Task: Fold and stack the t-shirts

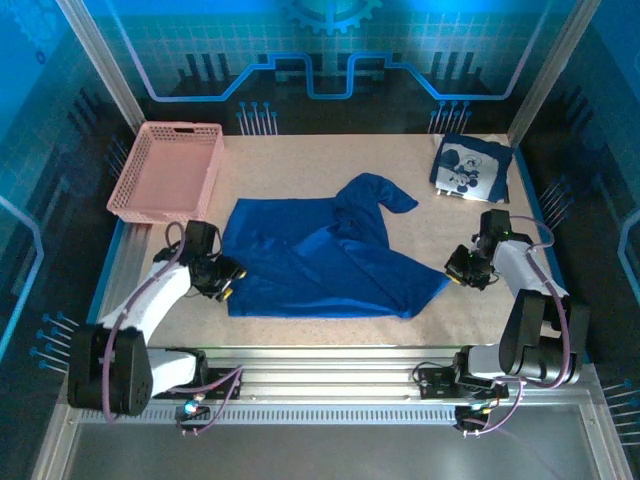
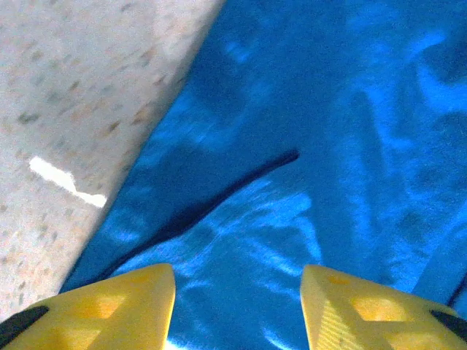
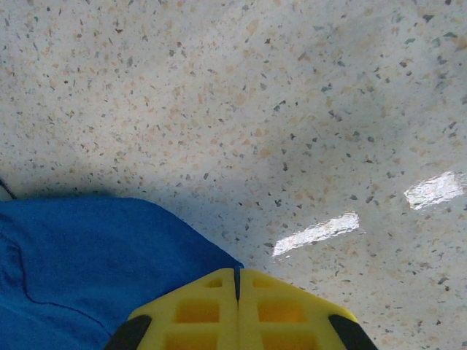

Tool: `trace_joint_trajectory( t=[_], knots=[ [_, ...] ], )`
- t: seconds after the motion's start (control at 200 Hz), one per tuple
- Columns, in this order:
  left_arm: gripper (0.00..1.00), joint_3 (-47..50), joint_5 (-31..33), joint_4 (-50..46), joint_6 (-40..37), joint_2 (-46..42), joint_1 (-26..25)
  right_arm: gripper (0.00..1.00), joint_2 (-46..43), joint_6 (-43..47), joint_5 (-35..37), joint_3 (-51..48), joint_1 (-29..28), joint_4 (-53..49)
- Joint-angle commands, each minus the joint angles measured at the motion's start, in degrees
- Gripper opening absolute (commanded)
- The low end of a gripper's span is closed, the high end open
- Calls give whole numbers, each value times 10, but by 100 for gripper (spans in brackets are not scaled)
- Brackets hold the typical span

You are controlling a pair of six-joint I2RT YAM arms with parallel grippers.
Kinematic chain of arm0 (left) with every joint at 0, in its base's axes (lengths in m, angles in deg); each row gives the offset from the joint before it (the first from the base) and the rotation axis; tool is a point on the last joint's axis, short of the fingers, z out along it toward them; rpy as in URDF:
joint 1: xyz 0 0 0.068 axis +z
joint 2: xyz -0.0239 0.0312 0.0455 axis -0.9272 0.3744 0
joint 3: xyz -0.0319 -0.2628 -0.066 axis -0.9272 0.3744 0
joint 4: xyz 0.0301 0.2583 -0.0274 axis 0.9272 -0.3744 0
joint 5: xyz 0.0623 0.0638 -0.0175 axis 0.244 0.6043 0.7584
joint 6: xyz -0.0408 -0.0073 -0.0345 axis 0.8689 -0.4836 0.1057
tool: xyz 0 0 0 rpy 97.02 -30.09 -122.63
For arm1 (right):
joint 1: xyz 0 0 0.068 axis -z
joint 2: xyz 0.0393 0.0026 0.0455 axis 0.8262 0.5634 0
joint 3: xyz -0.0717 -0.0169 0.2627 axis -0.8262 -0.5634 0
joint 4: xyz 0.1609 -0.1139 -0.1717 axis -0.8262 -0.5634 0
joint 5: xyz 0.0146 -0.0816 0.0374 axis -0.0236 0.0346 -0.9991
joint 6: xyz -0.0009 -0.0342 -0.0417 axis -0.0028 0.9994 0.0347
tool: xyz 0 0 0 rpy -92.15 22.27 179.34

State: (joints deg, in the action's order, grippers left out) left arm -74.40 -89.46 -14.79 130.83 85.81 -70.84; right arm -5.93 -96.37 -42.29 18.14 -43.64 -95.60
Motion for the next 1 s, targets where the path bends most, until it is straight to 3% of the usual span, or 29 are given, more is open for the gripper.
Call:
trace_joint_trajectory(
  t=[0.0, 0.33, 0.725, 0.865, 0.99],
  knots=[
    [46, -38, -6, 8, -56, 57, 0, 0, -12, 10, -5, -7, 9, -7],
    [44, -122, 1, -17, -109, 195, -39, 0, -13, 11, -3, -11, 8, -7],
    [44, -133, 27, -35, -128, 251, -64, 0, -17, 13, 0, -16, 8, -3],
    [34, -132, 28, -34, -131, 257, -69, 0, -13, 13, 1, -18, 8, 0],
    [20, -130, 25, -38, -135, 258, -70, 0, -10, 13, 1, -19, 8, 3]
  ],
)
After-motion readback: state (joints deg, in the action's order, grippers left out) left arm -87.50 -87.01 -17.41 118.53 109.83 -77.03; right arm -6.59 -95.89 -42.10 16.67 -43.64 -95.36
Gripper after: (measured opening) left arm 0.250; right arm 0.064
